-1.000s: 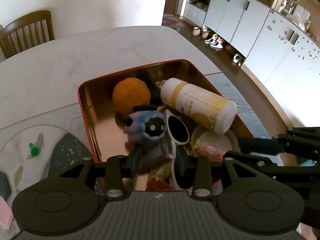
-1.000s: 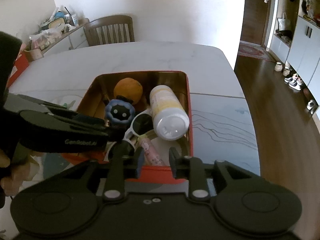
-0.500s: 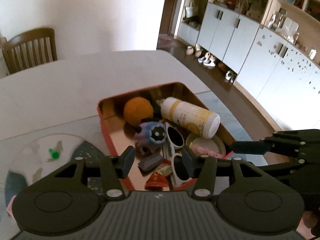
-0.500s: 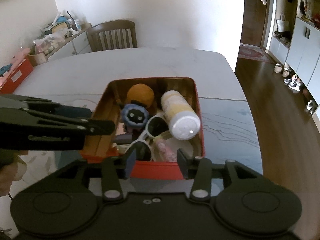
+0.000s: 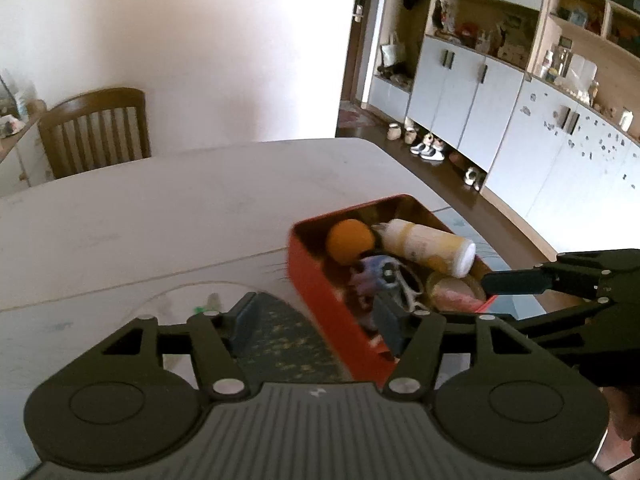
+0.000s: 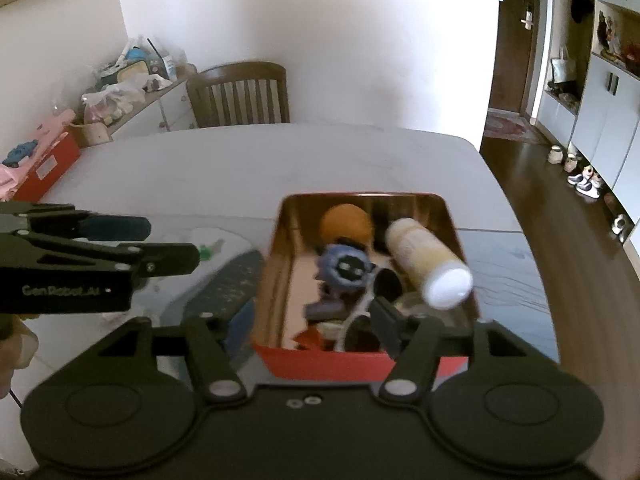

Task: Organize rigid objects
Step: 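Withdraw both open tools from the box back over the placemat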

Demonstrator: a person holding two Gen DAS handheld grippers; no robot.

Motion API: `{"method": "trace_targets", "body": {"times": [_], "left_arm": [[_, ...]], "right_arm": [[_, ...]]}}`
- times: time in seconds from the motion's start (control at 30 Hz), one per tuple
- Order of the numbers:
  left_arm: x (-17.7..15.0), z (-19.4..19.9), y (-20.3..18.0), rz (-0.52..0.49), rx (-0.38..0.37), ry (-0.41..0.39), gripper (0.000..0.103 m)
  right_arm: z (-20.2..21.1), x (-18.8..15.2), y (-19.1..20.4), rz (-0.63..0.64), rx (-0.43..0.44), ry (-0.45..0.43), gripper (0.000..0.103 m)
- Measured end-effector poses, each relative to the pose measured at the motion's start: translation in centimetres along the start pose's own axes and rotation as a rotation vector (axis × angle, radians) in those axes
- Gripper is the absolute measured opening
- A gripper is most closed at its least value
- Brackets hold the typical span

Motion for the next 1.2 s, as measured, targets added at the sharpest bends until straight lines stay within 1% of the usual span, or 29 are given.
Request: {"method": "trace_targets", "body": {"times": [0.07, 0.1, 0.13, 0.2, 0.27, 0.33, 0.37, 0.4, 0.5, 0.53, 0.7, 0.83, 1.0, 1.2], "left_arm": [[-0.2, 0.7, 1.5, 0.008, 0.006, -0.002, 0.062], [-0.3, 1.0, 2.1, 0.010, 0.010, -0.005, 0.062], [-0.4, 1.4, 2.9, 0.009, 0.017, -0.008, 0.063], [-0.5, 2.0, 4.4, 0.010, 0.037, -0.016, 0.071], [-0.7, 2.4, 5.8, 0.020, 0.052, -0.024, 0.071], [-0.7, 2.8, 7.1, 0.026, 0.057, -0.025, 0.072], [-0.8, 3.0, 7.7, 0.029, 0.059, -0.027, 0.076], [-0.8, 3.3, 8.3, 0.033, 0.061, -0.033, 0.081], [-1.0, 3.9, 10.4, 0.045, 0.080, -0.046, 0.083], [-1.1, 4.0, 11.1, 0.051, 0.083, -0.044, 0.083], [-1.7, 4.4, 14.5, 0.080, 0.107, -0.038, 0.083], [-3.0, 4.2, 16.5, 0.088, 0.102, -0.017, 0.083], [-5.2, 3.0, 16.9, 0.059, 0.066, 0.030, 0.083], [-7.1, 0.5, 17.2, 0.050, 0.066, 0.082, 0.083]], "right_arm": [[-0.2, 0.3, 1.2, 0.002, 0.007, -0.002, 0.068], [-0.3, 0.5, 1.8, 0.003, 0.006, -0.007, 0.075], [-0.4, 0.7, 2.5, 0.003, 0.008, -0.010, 0.077], [-0.8, 1.0, 3.6, 0.004, 0.015, -0.010, 0.077], [-1.2, 1.3, 4.7, 0.002, 0.022, -0.011, 0.079], [-1.6, 1.7, 5.8, 0.005, 0.030, -0.012, 0.084], [-1.8, 1.9, 6.3, 0.008, 0.033, -0.013, 0.085], [-2.0, 2.0, 6.8, 0.009, 0.031, -0.015, 0.088], [-2.7, 2.6, 7.8, 0.009, 0.029, -0.016, 0.099], [-3.0, 2.8, 8.1, 0.006, 0.030, -0.016, 0.100], [-4.5, 3.8, 9.6, 0.014, 0.040, -0.008, 0.102], [-6.0, 4.3, 10.5, 0.014, 0.055, -0.001, 0.102], [-8.2, 4.6, 11.5, 0.040, 0.074, 0.023, 0.102], [-10.9, 4.9, 12.0, 0.070, 0.074, 0.051, 0.102]]}}
Point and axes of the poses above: each gripper's, at about its wrist camera, not at the fingertips, and z roughly against the way its jaws point, y to its left, x to its top, the point moved 10 cm from there along -z, roughly the way its jaws point, and after that the axes turned 8 degrees about z, right-handed, at the moved point
